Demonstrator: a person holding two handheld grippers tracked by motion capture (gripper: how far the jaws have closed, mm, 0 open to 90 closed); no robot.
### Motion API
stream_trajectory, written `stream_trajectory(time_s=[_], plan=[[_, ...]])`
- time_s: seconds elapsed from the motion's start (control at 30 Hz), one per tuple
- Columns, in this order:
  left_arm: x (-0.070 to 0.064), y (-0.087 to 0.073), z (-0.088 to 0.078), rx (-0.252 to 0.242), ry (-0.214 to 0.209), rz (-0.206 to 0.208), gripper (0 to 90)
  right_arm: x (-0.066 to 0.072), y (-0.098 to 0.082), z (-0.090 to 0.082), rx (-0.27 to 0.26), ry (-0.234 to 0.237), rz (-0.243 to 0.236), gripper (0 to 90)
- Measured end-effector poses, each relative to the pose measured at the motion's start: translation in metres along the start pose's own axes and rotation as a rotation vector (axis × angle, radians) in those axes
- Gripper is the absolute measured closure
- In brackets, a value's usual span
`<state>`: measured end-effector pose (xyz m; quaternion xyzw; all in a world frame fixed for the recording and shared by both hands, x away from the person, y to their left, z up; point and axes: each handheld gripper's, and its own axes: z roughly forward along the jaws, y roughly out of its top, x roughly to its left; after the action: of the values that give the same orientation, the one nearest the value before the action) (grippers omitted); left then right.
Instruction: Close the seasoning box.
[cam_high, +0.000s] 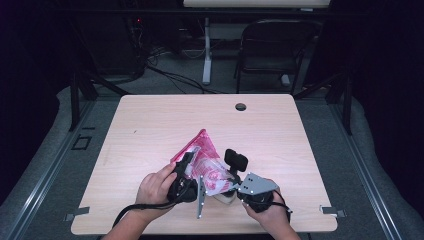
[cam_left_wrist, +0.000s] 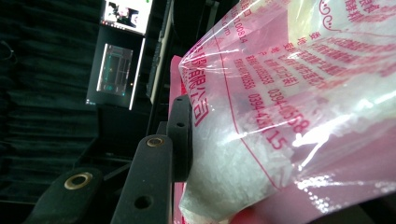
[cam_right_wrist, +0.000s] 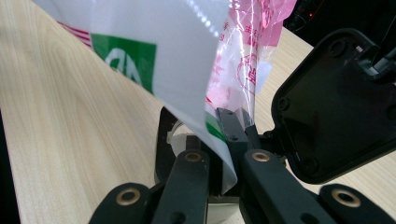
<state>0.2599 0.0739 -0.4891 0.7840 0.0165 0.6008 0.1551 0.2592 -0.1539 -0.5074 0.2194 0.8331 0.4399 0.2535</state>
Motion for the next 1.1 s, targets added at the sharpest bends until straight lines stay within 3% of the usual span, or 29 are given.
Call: stream_trajectory(time_s=[0.23,1.1], plan=[[-0.003,-0.004,0.002,0.011,-0.035,-0.036,71.1,0.000,0.000,0.000,-0.002,-0.002,-0.002,90.0],[-0.010,-0.013,0.006,0.025,-0.087,-0.098,71.8,0.001,0.002,-0.001,-0.005,-0.006,-0.009,90.0]])
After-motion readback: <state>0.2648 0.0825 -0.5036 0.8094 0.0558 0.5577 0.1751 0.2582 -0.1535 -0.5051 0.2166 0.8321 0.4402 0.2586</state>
